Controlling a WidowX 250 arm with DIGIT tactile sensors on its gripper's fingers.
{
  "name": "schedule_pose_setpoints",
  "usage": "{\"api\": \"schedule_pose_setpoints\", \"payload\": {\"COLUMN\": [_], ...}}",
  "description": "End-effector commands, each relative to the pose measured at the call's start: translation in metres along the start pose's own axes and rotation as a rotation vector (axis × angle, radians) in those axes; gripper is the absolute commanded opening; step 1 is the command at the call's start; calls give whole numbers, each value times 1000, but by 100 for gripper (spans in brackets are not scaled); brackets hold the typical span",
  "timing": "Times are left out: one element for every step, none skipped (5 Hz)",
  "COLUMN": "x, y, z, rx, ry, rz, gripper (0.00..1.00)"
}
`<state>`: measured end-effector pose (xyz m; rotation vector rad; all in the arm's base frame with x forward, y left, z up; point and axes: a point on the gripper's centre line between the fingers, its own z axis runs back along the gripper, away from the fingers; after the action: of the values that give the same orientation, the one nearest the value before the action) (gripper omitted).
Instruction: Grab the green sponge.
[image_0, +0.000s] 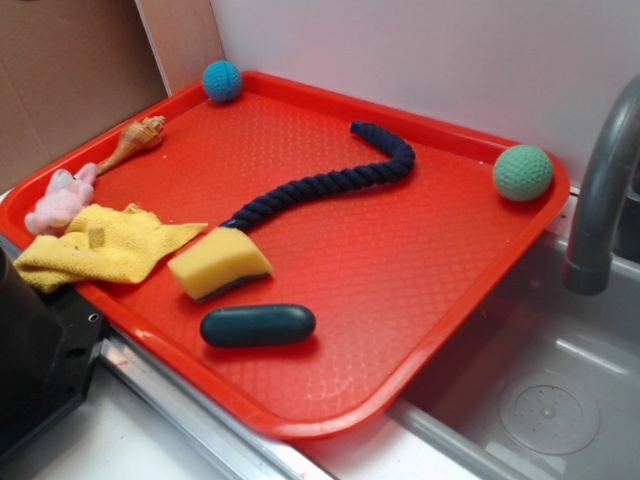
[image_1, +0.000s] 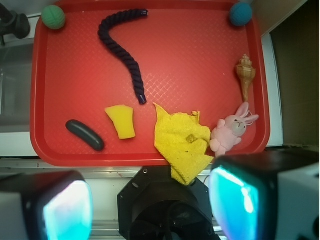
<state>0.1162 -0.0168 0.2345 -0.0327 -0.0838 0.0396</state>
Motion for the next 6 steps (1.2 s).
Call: {"api": "schedule_pose_setpoints", "payload": {"x": [0, 11, 22, 30, 23, 17], "y": [0, 7, -8, -24, -44, -53], "z": [0, -51, -102, -154, -193, -209], "rx": [0, 67, 3, -11, -135, -109], "ry": [0, 39, 9, 44, 54, 90], "rz": [0, 41, 18, -51, -201, -264], "gripper": [100, 100, 100, 100, 100, 100]}}
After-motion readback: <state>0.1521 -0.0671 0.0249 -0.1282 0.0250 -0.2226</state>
